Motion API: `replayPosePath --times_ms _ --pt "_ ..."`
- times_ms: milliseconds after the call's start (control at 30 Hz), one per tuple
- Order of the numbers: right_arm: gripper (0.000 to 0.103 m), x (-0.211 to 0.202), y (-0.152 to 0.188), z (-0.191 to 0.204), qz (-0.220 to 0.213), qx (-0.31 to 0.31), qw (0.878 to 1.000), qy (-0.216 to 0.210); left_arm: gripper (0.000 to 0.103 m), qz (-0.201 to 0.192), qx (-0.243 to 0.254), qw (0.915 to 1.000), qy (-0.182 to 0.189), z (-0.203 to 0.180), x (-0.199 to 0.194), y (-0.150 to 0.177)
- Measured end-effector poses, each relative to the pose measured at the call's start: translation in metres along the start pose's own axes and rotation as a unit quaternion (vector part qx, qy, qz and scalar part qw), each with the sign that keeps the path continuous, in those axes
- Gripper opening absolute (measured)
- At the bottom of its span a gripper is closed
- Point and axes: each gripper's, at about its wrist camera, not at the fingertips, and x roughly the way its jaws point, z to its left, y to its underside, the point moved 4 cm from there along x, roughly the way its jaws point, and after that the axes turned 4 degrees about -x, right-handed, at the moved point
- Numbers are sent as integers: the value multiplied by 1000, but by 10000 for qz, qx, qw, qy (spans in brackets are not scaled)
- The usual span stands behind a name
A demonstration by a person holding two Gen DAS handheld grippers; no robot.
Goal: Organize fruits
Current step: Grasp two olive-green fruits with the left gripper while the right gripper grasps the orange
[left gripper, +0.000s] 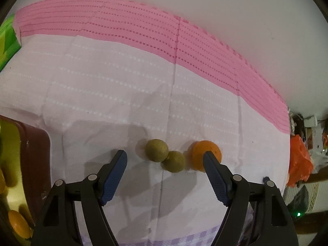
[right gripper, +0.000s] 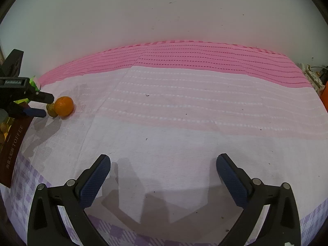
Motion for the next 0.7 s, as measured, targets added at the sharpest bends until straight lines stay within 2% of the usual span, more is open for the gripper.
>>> replayPosePath --times_ms 100,200,267,400,467,533,600,700 --pt "103 0 0 0 -4 2 10000 -12 77 -15 48 9997 -225 -7 2 0" --pt "103 0 0 0 -4 3 10000 -11 76 -32 -145 9992 -367 -9 4 1" --pt "103 0 0 0 -5 4 10000 -12 75 -68 -391 9990 -228 -3 3 4" --pt "103 -1 0 0 -11 9 10000 -23 68 -172 -470 9984 -277 5 -5 7" --pt "103 -1 0 0 -9 8 10000 -20 66 -266 -795 9964 -106 12 -8 8" --pt "103 -1 -1 0 -8 7 10000 -19 60 -331 -1202 9922 74 21 -11 8" --pt "103 -1 -1 0 -7 4 10000 -15 54 -328 -1318 9907 -89 22 -12 10" --pt "103 -1 -1 0 -7 3 10000 -16 54 -204 -1170 9924 -333 15 -10 12"
